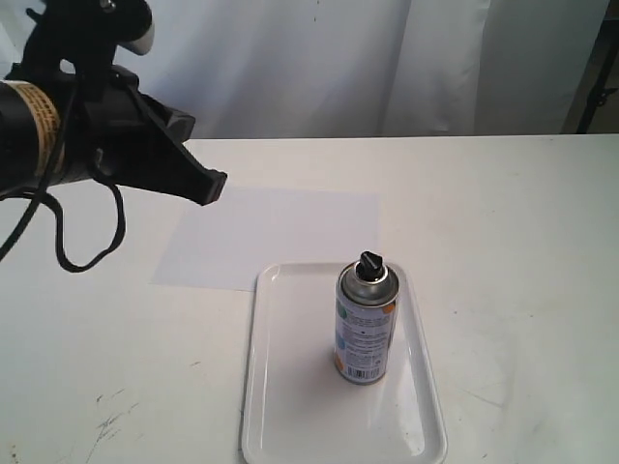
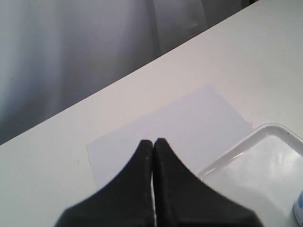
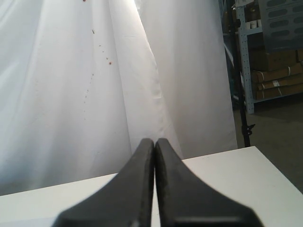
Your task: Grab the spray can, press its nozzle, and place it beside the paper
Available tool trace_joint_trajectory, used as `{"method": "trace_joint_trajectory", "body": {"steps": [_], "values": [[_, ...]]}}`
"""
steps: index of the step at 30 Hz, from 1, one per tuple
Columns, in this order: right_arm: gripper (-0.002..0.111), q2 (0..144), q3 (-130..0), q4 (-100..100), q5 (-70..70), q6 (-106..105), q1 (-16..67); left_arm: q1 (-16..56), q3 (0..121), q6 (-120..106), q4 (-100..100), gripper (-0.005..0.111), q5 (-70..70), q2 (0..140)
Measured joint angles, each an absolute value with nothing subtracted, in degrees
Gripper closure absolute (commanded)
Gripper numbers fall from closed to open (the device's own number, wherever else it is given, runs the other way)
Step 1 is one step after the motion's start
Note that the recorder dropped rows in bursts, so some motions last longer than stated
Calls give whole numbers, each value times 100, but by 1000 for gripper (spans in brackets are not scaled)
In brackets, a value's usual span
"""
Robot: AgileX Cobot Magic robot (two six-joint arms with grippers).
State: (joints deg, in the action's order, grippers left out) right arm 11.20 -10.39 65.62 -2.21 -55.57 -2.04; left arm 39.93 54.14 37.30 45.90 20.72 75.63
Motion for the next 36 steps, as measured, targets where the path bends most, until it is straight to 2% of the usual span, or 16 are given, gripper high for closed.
{"method": "trace_joint_trajectory", "body": {"steps": [14, 22, 36], "values": [[108, 1120, -1039, 6562, -221, -5557, -204, 3993, 4253, 3730, 4483, 107, 2479, 6496], [108, 1120, -1039, 6562, -221, -5557, -204, 3993, 4228, 3730, 4390, 107, 3923, 6105], [108, 1120, -1039, 6562, -221, -5557, -204, 3993, 4228, 3730, 4520, 107, 4065, 6070]]}}
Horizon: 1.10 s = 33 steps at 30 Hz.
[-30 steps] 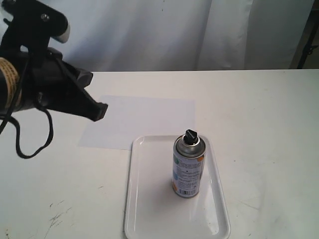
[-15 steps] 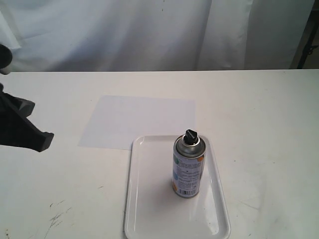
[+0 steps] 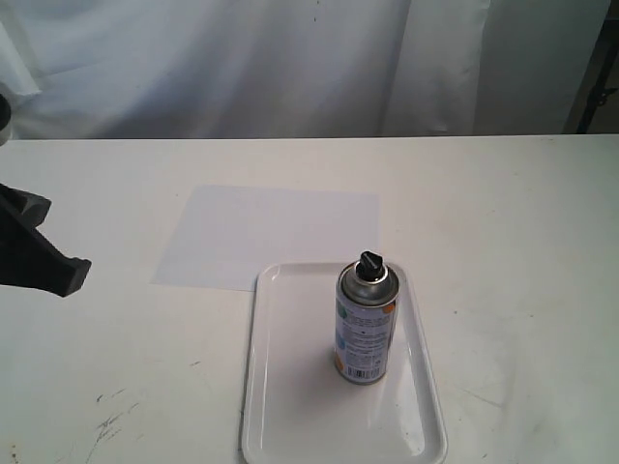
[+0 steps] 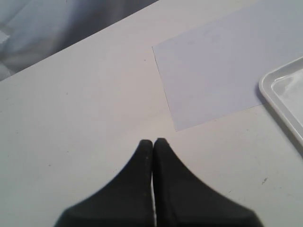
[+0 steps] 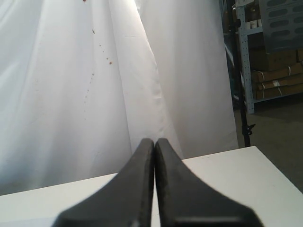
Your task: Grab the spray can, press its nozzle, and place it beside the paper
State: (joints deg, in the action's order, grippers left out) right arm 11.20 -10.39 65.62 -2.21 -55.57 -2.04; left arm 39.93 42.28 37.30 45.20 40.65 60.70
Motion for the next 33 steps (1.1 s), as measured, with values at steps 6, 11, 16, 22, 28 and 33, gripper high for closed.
{"method": "trace_joint_trajectory", "body": {"steps": [6, 11, 16, 22, 28, 33], "values": [[108, 1120, -1039, 6562, -217, -5557, -204, 3933, 4207, 3822, 4558, 107, 4270, 6044], [108, 1120, -1039, 6562, -217, -5557, -204, 3007, 3876, 4203, 4106, 107, 3739, 5570], [108, 1120, -1039, 6562, -208, -5557, -204, 1871, 3175, 4283, 3494, 107, 2548, 4862], [108, 1120, -1039, 6562, -208, -5557, -204, 754, 2279, 4312, 3245, 107, 1703, 3647], [108, 1120, -1039, 6562, -208, -5557, -204, 22, 1804, 4312, 3233, 107, 1617, 2642], [108, 1120, -1039, 6562, -208, -5557, -204, -353, 1575, 4312, 3233, 107, 1604, 2122]]}}
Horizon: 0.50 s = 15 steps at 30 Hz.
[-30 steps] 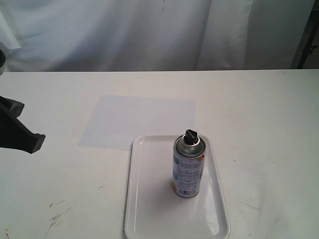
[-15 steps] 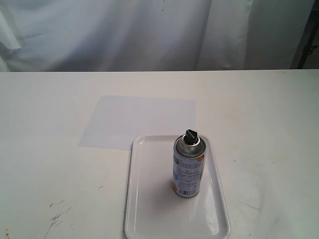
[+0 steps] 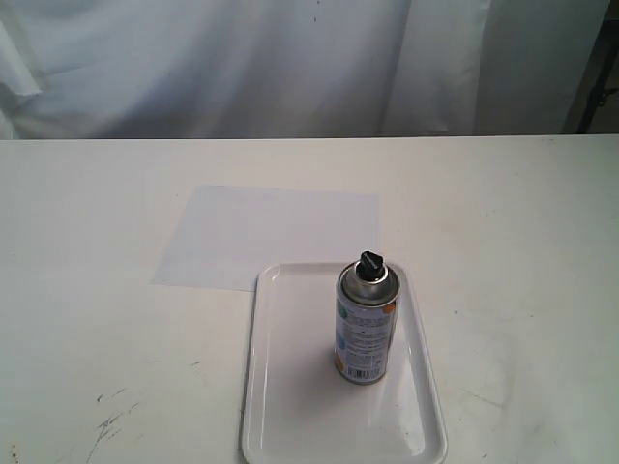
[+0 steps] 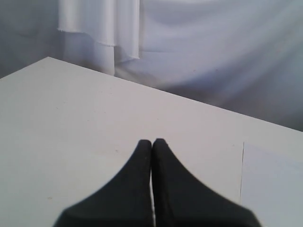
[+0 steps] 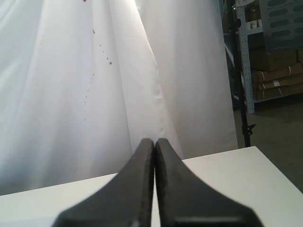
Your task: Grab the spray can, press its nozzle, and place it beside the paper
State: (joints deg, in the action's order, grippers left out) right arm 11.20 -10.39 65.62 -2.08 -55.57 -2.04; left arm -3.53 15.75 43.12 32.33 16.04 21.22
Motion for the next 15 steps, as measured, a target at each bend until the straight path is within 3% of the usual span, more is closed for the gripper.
{"method": "trace_joint_trajectory", "body": {"steps": [15], "values": [[108, 1120, -1039, 6562, -208, -5557, -204, -159, 1510, 4317, 2543, 107, 1332, 1862]]}}
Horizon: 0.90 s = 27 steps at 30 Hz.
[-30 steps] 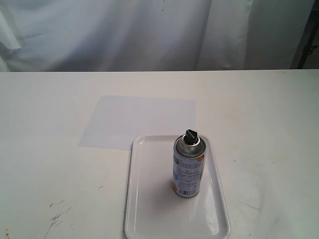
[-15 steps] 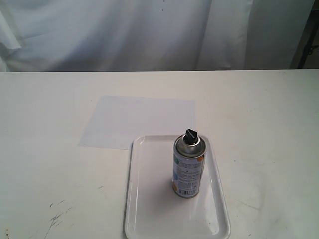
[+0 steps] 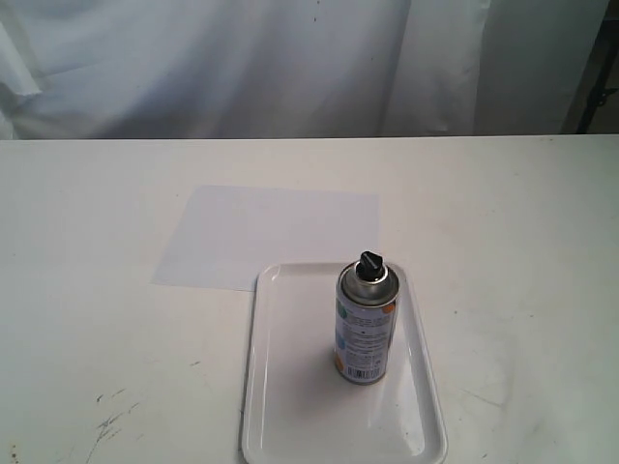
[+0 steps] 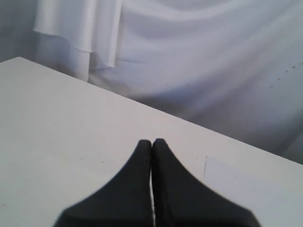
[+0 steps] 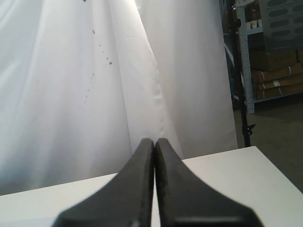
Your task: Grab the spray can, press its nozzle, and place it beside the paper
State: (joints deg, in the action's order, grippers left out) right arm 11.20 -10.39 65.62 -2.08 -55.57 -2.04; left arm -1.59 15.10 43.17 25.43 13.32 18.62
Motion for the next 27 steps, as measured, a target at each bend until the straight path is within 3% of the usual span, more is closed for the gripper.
{"method": "trace_joint_trajectory", "body": {"steps": [11, 27], "values": [[108, 1120, -1039, 6562, -208, -5557, -204, -66, 952, 528, -475, 107, 1447, 1150], [108, 1120, -1039, 6562, -208, -5557, -204, -66, 26, 675, 0, 107, 1965, 43]]}}
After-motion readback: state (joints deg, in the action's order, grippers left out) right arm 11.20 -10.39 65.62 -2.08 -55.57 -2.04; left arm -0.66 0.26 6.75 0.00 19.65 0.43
